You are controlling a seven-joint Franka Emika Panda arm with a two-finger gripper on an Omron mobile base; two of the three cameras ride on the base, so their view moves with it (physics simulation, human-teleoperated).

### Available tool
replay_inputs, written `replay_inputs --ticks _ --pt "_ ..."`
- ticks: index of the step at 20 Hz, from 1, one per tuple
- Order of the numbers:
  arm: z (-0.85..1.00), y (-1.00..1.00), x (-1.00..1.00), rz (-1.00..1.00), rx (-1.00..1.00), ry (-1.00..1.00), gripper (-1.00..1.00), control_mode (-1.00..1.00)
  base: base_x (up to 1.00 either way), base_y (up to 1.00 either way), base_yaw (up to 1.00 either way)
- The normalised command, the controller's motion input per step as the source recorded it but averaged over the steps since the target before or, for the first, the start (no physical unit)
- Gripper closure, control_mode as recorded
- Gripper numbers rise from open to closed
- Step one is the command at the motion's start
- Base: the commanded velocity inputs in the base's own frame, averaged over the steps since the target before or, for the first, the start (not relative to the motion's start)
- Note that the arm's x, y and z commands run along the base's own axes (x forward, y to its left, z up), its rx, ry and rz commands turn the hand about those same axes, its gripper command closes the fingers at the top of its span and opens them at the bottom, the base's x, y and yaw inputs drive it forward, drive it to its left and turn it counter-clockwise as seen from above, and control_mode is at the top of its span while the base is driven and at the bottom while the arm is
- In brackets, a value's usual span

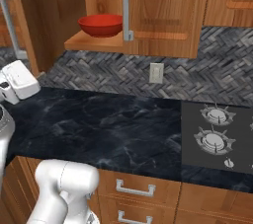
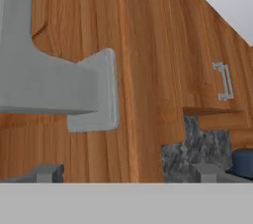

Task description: Open the cabinet. Pick the bowls from the counter and place them in the cabinet. Then close the cabinet.

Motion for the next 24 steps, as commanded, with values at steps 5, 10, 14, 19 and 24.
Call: replay_inputs --ticks 5,10,14,19,24 --pt "0.00 -0.77 0.35 0.00 0.00 0.00 -1.00 -1.00 0.00 0.00 0.00" --pt "0.00 -0.36 0.39 0.02 0.00 0.00 -1.00 -1.00 0.00 0.00 0.00" --pt "0.00 -0.29 0.51 0.07 0.00 0.00 -1.00 -1.00 0.00 0.00 0.00" --pt "0.00 -0.35 0.50 0.07 0.00 -0.03 -1.00 -1.00 0.00 0.00 0.00" --pt "0.00 -0.49 0.78 0.05 0.00 0.00 -1.00 -1.00 0.00 0.00 0.00"
